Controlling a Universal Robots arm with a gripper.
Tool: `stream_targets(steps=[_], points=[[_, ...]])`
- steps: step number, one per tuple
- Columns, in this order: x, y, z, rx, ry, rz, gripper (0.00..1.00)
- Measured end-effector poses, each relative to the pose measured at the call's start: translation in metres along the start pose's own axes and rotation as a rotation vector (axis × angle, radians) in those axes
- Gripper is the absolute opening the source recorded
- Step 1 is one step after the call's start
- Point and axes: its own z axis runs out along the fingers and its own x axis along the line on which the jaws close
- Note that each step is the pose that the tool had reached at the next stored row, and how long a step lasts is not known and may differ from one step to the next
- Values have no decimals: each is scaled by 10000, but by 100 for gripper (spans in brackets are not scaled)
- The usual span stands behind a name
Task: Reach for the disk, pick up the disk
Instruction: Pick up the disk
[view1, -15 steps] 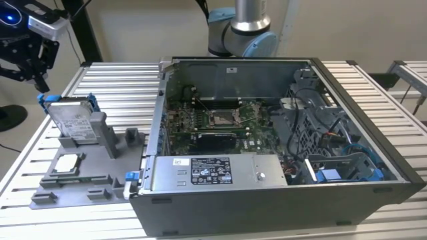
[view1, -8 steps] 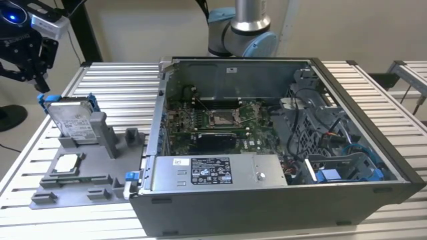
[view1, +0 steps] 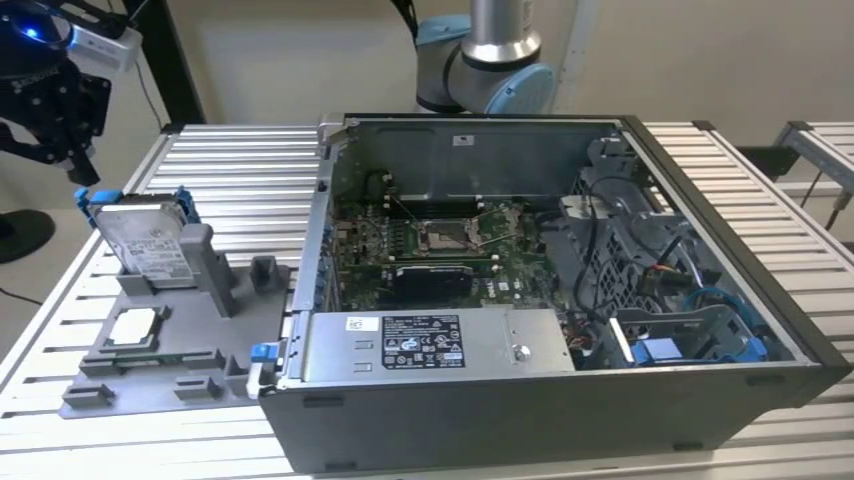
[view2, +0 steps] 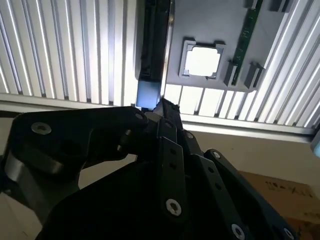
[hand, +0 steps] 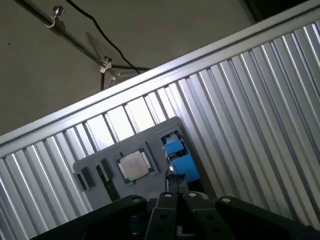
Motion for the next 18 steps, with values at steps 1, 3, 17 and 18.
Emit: stream_targets(steps=[1,3,17,18], points=[[0,0,0,0,7,-176,0],[0,0,0,0,23,-517,0],[0,-1,32,63,73,-2750,0],[0,-1,37,91,67,-2866,0]])
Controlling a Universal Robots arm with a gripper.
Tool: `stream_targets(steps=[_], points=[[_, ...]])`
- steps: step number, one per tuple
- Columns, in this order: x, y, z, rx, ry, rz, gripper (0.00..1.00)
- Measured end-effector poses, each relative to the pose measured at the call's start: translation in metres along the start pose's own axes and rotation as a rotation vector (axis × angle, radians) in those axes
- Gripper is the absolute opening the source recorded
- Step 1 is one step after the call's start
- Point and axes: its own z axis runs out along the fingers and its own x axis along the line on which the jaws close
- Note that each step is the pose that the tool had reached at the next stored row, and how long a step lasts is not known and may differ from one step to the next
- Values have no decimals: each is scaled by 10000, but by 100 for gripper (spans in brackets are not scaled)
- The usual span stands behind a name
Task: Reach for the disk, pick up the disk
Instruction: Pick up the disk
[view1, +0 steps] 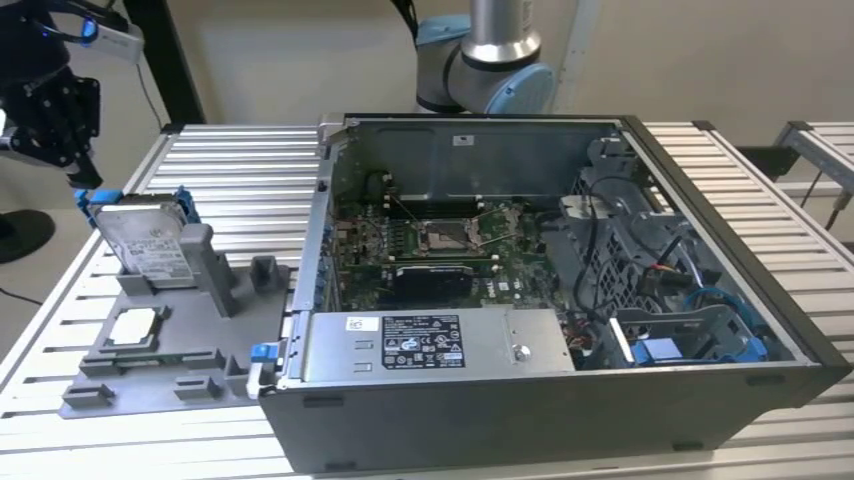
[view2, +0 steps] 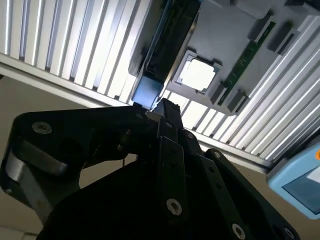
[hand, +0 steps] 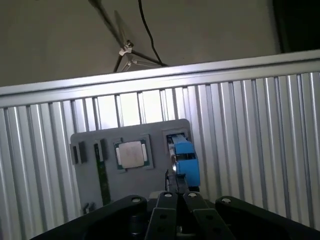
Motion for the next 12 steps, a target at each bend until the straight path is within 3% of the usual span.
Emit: stream_targets(steps=[3,12], points=[[-2,-1,20,67,-3,-298,0],[-32,-1,37,71,9,-682,0]])
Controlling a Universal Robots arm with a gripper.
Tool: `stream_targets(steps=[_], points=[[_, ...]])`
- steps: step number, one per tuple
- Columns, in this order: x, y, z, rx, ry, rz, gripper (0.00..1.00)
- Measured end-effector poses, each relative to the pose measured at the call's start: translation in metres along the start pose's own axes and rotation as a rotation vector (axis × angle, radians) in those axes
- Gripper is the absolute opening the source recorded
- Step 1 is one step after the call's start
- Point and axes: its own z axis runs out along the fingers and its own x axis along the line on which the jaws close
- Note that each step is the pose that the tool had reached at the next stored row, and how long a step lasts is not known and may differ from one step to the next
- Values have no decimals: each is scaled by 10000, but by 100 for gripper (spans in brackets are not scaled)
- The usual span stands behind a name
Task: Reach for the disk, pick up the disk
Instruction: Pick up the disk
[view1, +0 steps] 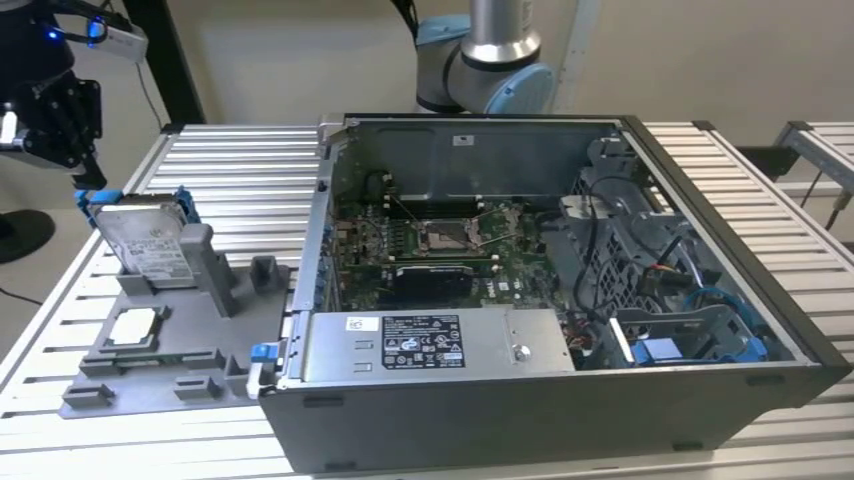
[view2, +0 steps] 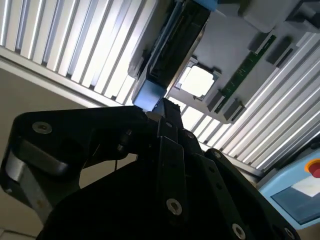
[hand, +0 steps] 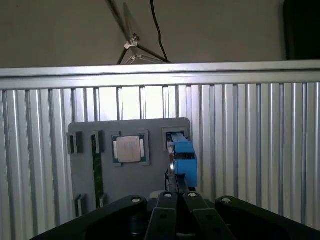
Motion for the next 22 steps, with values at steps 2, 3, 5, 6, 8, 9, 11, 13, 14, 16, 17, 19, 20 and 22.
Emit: stream_targets(steps=[2,3,5,6,8,9,11,13,14,16,17,19,20,22], points=[[0,0,0,0,0,-1,0],[-1,0,0,0,0,-1,0],[-7,0,-1,-1,1,-1,0],[-20,1,0,-2,1,1,0],[-56,2,1,0,0,-1,0],[-76,3,2,-1,1,-1,0],[-101,4,5,0,0,-2,0],[-109,4,9,2,-1,-3,0],[-109,4,9,2,-1,-5,0],[-110,4,7,-1,1,-5,0],[-110,5,7,-1,1,-5,0],[-110,4,8,0,0,-5,100],[-110,4,8,-1,0,-5,100],[-111,4,8,0,0,-5,100]])
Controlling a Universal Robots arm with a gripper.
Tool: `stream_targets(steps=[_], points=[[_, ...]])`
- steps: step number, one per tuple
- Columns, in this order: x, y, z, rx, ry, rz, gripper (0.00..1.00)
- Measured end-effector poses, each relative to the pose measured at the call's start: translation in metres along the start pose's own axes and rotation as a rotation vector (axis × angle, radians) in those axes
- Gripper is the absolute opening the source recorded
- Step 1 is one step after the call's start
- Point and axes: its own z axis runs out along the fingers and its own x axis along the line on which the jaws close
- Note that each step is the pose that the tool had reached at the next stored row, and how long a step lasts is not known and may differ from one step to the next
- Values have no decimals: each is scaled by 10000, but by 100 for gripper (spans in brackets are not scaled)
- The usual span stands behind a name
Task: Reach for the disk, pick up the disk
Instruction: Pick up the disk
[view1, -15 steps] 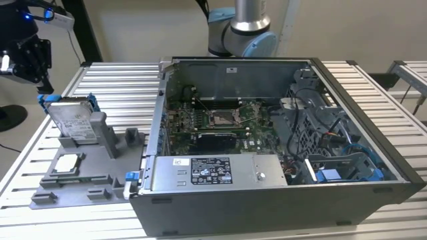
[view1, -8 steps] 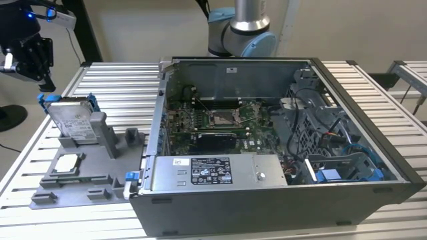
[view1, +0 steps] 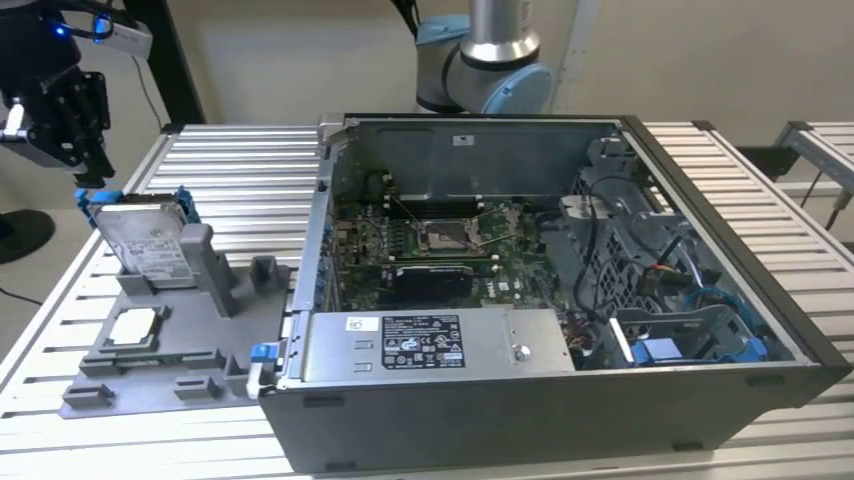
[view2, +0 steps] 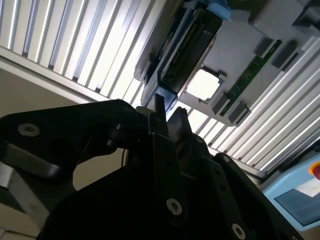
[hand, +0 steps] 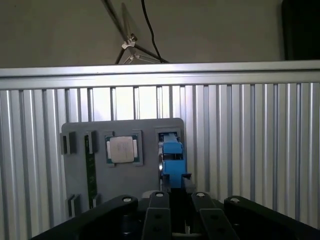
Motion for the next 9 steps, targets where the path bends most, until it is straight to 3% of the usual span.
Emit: stream_targets(steps=[9], points=[[0,-3,49,0,0,-7,100]])
